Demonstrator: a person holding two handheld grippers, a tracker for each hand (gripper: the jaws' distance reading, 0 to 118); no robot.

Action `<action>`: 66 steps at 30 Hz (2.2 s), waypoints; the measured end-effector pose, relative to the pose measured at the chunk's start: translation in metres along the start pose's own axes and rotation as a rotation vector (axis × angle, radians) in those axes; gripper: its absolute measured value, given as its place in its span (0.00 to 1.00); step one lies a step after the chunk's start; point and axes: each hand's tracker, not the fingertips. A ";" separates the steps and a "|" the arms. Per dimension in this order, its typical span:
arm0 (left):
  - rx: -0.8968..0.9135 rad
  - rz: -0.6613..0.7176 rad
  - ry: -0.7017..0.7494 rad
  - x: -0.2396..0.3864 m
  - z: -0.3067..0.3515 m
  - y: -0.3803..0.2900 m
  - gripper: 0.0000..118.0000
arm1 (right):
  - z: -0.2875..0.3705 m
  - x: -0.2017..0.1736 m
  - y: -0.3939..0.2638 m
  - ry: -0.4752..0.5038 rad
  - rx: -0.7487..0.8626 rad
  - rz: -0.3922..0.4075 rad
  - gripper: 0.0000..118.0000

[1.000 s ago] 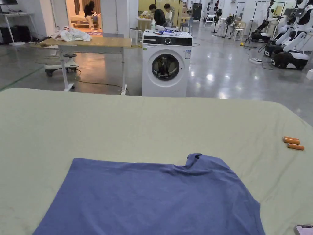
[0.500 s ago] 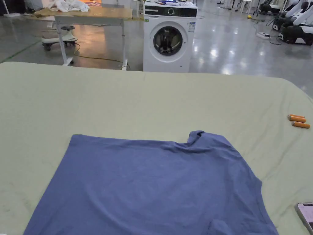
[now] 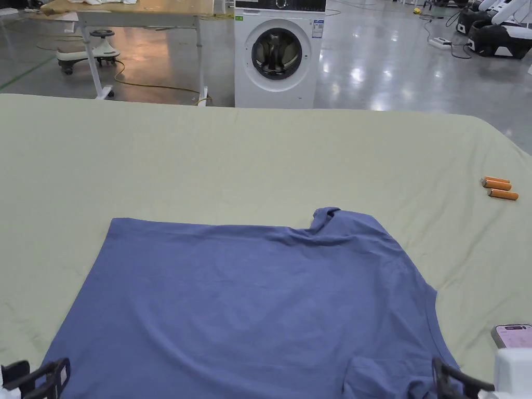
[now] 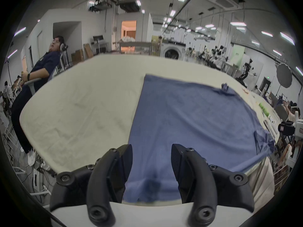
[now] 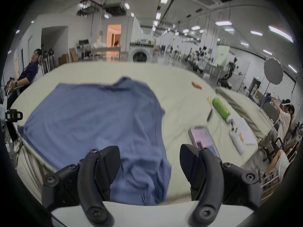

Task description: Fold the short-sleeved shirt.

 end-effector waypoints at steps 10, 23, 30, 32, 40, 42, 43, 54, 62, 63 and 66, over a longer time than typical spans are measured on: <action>0.256 -0.087 0.045 0.050 -0.013 0.035 0.37 | -0.027 -0.052 0.053 -0.001 0.332 -0.101 0.60; 0.339 -0.226 0.106 0.074 0.000 0.045 0.00 | -0.023 -0.083 0.054 -0.019 0.413 -0.105 0.00; 0.011 -0.141 0.069 0.019 0.005 0.034 0.00 | -0.026 -0.074 0.036 0.000 0.336 -0.108 0.00; -0.051 -0.123 0.063 0.004 0.007 0.026 0.00 | -0.028 -0.072 0.031 -0.001 0.318 -0.104 0.00; -0.315 0.024 0.003 -0.034 0.004 -0.002 0.30 | -0.035 -0.072 0.019 0.021 0.245 -0.084 0.00; -0.357 0.052 0.022 -0.033 -0.002 -0.007 0.54 | -0.036 -0.073 0.016 0.023 0.233 -0.077 0.00; -0.388 0.062 0.028 -0.034 -0.006 -0.010 0.54 | -0.037 -0.073 0.015 0.025 0.227 -0.078 0.00; -0.443 -0.001 0.089 -0.021 -0.035 -0.029 0.33 | -0.033 -0.058 0.003 0.008 0.158 -0.056 0.00; -0.434 0.010 0.027 -0.014 -0.028 -0.026 0.05 | -0.020 -0.008 0.003 -0.003 -0.006 -0.038 0.04; -0.432 0.009 0.026 -0.014 -0.028 -0.026 0.05 | -0.017 -0.002 0.002 -0.005 -0.023 -0.038 0.12; -0.430 0.001 0.026 -0.014 -0.024 -0.023 0.05 | -0.011 0.015 -0.005 0.018 -0.111 -0.033 0.42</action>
